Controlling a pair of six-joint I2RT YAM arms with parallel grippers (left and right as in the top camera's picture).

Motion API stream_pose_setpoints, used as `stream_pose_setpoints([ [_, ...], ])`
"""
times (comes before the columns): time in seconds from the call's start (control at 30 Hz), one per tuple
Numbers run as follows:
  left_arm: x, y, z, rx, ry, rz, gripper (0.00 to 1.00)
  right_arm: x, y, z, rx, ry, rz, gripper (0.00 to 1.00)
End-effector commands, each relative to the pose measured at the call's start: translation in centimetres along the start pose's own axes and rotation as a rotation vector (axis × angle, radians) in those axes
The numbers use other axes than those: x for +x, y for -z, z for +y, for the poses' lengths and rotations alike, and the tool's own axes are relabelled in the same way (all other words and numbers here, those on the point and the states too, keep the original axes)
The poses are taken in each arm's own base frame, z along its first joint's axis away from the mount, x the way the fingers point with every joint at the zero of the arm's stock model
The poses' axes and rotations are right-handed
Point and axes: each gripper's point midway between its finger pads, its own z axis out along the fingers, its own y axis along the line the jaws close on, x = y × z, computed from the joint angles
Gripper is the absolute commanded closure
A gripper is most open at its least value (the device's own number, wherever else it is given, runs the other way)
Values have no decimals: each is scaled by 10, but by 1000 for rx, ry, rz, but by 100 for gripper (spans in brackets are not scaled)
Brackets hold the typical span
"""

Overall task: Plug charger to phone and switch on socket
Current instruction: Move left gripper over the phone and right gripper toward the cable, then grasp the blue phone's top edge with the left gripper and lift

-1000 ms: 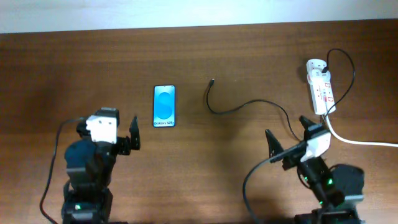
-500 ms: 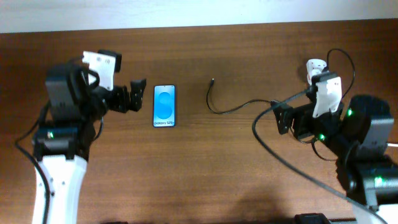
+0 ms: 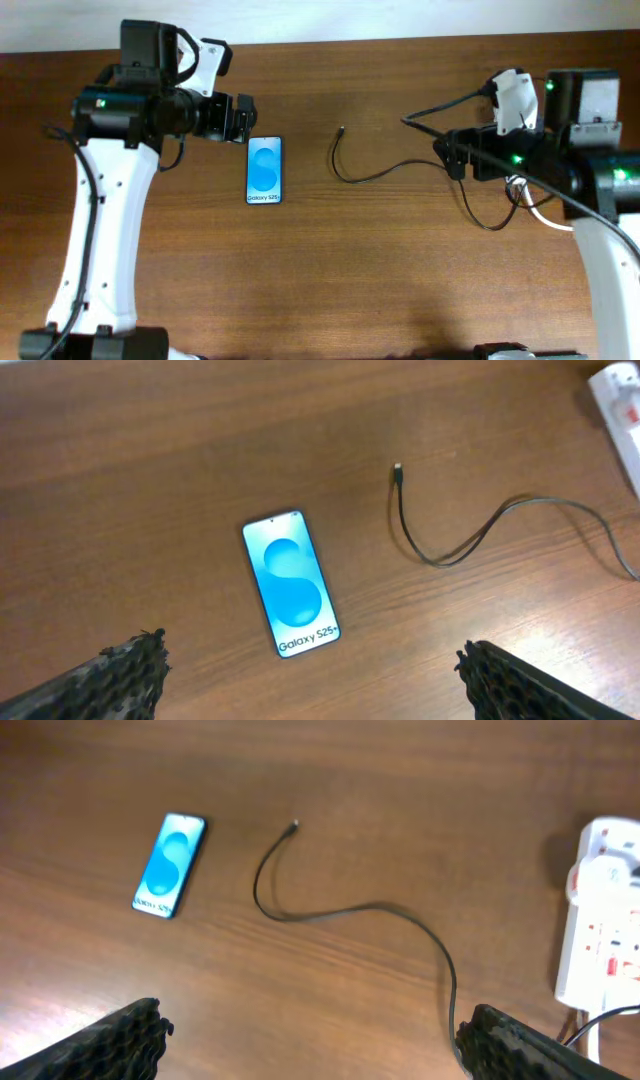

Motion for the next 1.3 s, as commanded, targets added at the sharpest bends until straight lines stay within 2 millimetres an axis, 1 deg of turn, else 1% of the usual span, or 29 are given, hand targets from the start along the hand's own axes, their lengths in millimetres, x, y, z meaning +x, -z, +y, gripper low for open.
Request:
stream_pose_setpoints([
  [0.0, -2, 0, -1, 8, -8, 4, 1, -1, -13, -6, 2, -17, 39, 2],
  [0.03, -6, 0, -3, 22, -11, -10, 1, 5, -19, -2, -36, -32, 72, 2],
  [0.1, -10, -6, -1, 21, -14, -20, 0, 8, -30, -4, -47, -45, 109, 2],
  [0.13, -12, -10, 1, 17, -8, -21, 7, 7, -34, -5, -48, -47, 113, 2],
  [0.17, -14, -15, 3, 10, 33, -23, 11, 5, -39, -7, -49, -46, 111, 2],
  [0.2, -17, -25, 7, -5, 136, -20, 13, 3, -43, -8, -49, -47, 111, 2],
  [0.23, -17, -41, 5, 0, 204, -2, 13, 4, -47, -9, -51, -50, 119, 2],
  [0.3, -16, -64, 1, -6, 198, 29, 12, 4, -48, -10, -53, -51, 123, 2],
  [0.33, -12, -87, 7, -100, 228, 56, 10, 4, -48, -9, -53, -51, 123, 2],
  [0.4, -7, -109, 5, -160, 232, 88, 7, 4, -48, -9, -53, -51, 123, 2],
  [0.43, -5, -119, 1, -158, 228, 107, 6, 4, -48, -9, -53, -51, 123, 2],
  [0.5, 5, -142, -4, -156, 232, 165, 4, 4, -48, -8, -62, -52, 123, 2],
  [0.53, 11, -150, -4, -159, 247, 188, 2, 4, -48, -7, -67, -53, 123, 2],
  [0.6, 31, -174, 0, -173, 279, 268, 1, 6, -48, -7, -69, -55, 129, 2],
  [0.73, 58, -204, 6, -196, 300, 365, 0, 7, -48, -7, -68, -57, 136, 2],
  [0.87, 80, -222, 10, -198, 255, 444, 0, 10, -47, -6, -69, -61, 147, 2],
  [1.0, 97, -237, 13, -202, 250, 501, 1, 10, -47, -6, -69, -61, 148, 2],
  [1.07, 102, -240, 14, -201, 243, 519, 0, 10, -47, -6, -69, -61, 148, 2],
  [1.2, 103, -239, 15, -187, 189, 531, 1, 10, -47, -6, -69, -61, 147, 2],
  [1.27, 110, -237, 17, -191, 163, 564, 1, 11, -47, -6, -69, -62, 150, 2],
])
